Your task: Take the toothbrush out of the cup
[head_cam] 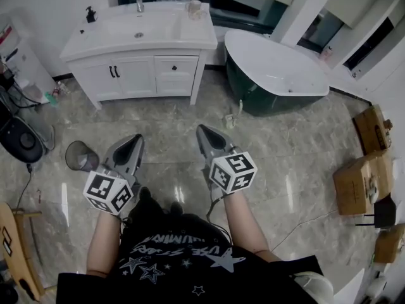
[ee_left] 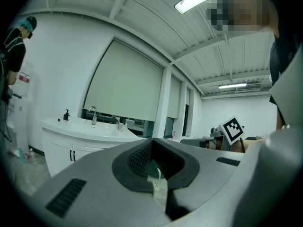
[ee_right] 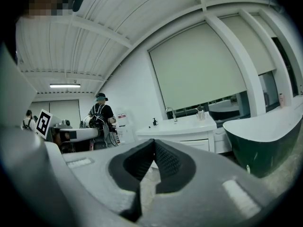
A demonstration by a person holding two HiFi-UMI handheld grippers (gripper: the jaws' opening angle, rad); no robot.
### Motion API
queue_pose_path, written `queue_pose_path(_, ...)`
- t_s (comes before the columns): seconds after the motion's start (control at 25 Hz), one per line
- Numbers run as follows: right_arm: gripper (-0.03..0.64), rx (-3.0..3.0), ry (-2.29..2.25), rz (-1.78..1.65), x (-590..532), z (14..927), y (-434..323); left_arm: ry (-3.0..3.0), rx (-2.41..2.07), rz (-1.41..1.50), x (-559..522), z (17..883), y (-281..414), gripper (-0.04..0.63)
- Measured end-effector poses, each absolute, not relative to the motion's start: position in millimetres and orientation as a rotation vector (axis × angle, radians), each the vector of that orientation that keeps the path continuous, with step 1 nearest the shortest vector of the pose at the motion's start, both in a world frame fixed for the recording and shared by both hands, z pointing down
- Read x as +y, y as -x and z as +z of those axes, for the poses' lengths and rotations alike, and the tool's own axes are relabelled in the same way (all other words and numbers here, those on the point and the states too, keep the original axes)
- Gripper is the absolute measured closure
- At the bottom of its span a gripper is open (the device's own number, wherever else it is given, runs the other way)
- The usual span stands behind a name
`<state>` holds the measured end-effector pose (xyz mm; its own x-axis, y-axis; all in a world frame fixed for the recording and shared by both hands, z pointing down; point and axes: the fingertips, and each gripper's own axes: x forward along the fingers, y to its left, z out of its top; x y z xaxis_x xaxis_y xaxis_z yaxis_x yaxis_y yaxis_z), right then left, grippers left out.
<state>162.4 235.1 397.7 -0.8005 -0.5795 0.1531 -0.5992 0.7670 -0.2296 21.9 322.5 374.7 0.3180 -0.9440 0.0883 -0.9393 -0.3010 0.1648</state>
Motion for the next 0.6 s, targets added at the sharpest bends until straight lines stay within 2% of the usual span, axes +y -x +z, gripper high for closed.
queue_pose_path(0.6,0.617,-2.834,-1.0,0.437,189,415,-133,-2.352,-1.702,-0.069,268,391,20,0.588)
